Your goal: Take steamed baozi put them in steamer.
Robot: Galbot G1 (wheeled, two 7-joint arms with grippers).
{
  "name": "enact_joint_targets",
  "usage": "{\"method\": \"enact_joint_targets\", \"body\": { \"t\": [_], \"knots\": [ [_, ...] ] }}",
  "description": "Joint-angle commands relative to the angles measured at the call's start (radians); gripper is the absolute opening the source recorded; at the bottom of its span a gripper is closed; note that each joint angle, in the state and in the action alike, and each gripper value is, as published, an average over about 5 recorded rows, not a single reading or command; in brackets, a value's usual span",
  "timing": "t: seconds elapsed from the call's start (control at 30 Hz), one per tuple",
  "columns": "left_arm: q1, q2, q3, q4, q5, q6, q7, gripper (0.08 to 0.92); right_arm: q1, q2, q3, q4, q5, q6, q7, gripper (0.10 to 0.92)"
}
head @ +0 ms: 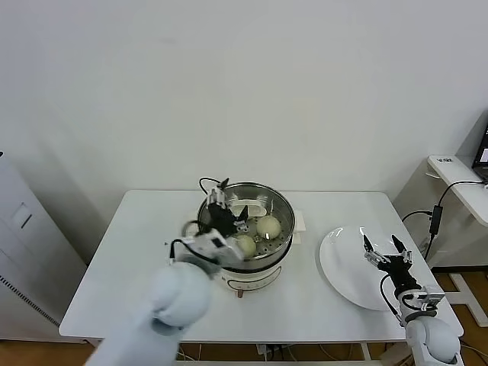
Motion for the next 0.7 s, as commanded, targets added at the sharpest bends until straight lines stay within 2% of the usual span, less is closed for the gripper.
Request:
{"method": "enact_joint_targets", "body": {
  "t": [0.03,0.17,0.37,0.53,0.7],
  "knots": [
    [0.072,0.13,-0.491,-0.095,-1.347,-0.222,-0.279,0.823,-0.004,-0.017,-0.024,0.063,0.0,-0.076,0.073,0.823],
    [0.19,0.151,-0.621,-0.009,-1.343,-0.242,-0.341,0.823,-0.005,-0.017,-0.034,0.084,-0.012,-0.076,0.093,0.823],
    [0.349,0.155,-0.648,0.161,-1.156,-0.369,-0.294,0.823,-0.018,0.003,-0.014,0.093,-0.043,-0.071,0.089,0.823],
    [0.395,0.153,-0.613,0.268,-1.105,-0.439,-0.289,0.823,-0.037,0.012,0.002,0.117,-0.084,-0.091,0.095,0.823],
    [0.369,0.131,-0.59,0.353,-1.098,-0.477,-0.287,0.823,-0.044,0.01,-0.001,0.124,-0.09,-0.095,0.095,0.823]
  ]
}}
